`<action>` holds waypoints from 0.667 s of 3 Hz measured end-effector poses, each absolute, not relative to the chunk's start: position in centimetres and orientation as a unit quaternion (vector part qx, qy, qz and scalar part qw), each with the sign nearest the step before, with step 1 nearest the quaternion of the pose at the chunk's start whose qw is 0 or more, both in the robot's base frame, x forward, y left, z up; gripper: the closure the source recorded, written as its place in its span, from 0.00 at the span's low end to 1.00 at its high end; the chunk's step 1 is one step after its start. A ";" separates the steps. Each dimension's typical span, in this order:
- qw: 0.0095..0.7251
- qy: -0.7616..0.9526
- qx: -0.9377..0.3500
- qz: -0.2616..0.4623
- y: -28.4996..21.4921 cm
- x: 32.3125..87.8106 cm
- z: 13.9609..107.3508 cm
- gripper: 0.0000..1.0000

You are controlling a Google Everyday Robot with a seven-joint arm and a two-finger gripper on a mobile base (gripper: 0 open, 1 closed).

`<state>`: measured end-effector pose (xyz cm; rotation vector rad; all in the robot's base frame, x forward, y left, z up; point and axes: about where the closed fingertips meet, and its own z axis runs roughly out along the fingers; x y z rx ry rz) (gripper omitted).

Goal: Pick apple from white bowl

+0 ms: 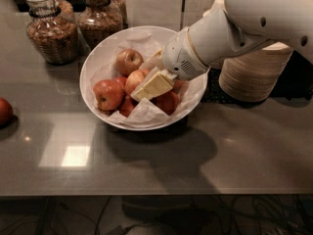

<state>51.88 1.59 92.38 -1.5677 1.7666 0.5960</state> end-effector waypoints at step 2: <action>0.346 0.681 -0.604 0.230 1.6 51.9 92.4 0.99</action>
Offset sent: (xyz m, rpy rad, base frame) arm 0.0000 0.0000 0.0000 0.0000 0.0000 0.0000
